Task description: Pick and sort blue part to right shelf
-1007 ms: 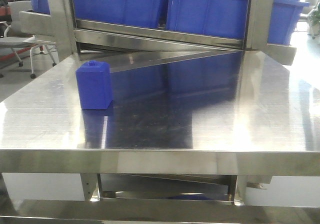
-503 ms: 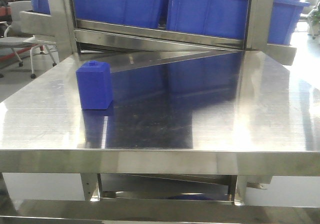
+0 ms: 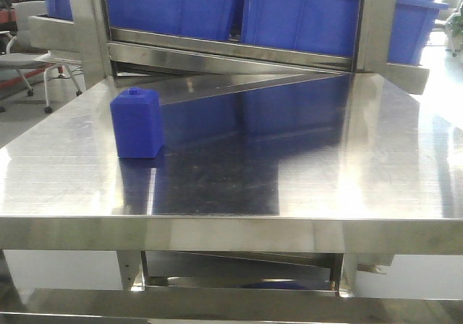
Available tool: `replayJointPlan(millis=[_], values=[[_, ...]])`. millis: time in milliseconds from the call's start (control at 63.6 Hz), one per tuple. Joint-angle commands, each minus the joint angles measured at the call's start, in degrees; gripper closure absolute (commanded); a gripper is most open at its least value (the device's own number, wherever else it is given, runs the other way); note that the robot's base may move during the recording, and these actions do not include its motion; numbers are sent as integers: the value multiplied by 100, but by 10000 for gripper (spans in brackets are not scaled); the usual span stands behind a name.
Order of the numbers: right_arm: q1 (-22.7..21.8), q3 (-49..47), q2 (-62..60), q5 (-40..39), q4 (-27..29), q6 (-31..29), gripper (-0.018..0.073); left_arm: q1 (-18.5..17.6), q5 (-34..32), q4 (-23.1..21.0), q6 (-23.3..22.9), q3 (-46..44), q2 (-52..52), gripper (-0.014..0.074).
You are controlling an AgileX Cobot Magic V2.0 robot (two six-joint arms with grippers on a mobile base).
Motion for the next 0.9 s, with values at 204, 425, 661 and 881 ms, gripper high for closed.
replayJointPlan(millis=[204, 425, 661, 881], values=[[-38, -158, 44, -519, -46, -34, 177, -666, 1724, 293, -1038, -2317, 1865, -51], [-38, -158, 44, -519, -46, -34, 177, -770, 3612, 138, -1462, -4051, 3216, -51], [-38, -158, 44, -519, -46, -34, 177, -770, 4446, -140, -1462, -5570, 4322, -51], [-38, -158, 44, -519, -46, -34, 177, -770, 4885, -140, -1462, -6461, 5094, -50]])
